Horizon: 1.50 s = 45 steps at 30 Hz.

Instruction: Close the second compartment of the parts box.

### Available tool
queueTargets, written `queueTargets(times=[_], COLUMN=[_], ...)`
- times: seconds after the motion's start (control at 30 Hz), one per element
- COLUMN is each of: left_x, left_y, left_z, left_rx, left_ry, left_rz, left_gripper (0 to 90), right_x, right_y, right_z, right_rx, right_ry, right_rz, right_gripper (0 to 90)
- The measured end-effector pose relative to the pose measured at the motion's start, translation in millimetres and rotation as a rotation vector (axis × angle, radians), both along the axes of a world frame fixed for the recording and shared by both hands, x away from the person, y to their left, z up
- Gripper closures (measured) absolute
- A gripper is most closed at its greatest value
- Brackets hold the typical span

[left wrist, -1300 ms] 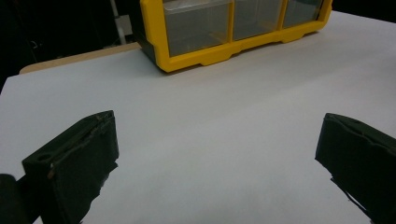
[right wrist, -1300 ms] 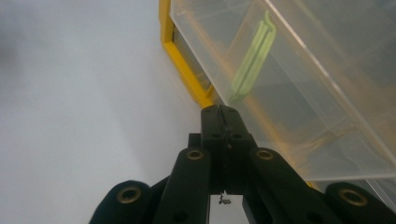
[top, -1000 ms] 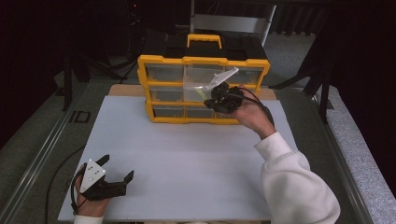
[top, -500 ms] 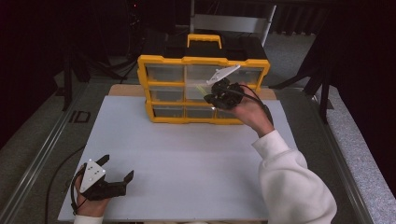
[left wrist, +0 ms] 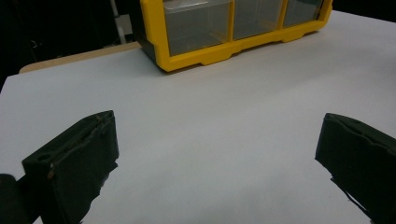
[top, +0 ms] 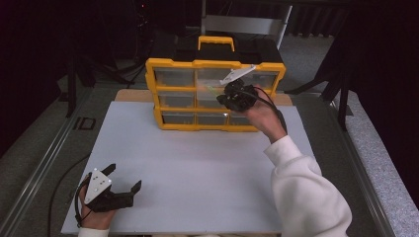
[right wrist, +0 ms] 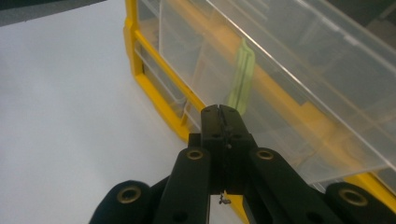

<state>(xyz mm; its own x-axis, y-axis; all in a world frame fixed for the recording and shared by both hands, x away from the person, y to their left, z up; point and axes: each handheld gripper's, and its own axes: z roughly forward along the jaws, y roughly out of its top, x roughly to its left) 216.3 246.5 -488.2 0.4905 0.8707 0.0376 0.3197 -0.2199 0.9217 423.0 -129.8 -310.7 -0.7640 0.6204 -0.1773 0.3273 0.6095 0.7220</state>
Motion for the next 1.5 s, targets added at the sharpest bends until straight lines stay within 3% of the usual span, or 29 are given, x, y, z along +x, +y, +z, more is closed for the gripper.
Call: queueTargets(times=[0.43,0.9,1.5], left_x=[-0.3,-0.5,-0.4], left_y=[0.3,1.1,0.7], left_z=[0.3,0.3,0.2], left_rx=[0.0,-0.001,0.001], left_ry=[-0.001,-0.001,-0.001], left_rz=[0.001,0.002,0.002], left_gripper=[0.1,0.1,0.2], right_x=[11.7,30.3,37.5], right_y=[-1.2,-3.9,0.1], right_z=[-4.7,-8.5,-9.6], right_rx=[0.019,0.049,0.039], right_ry=[-0.004,-0.018,-0.036], right_rz=[-0.062,-0.163,-0.208], right_gripper=[89.8,89.8,89.8])
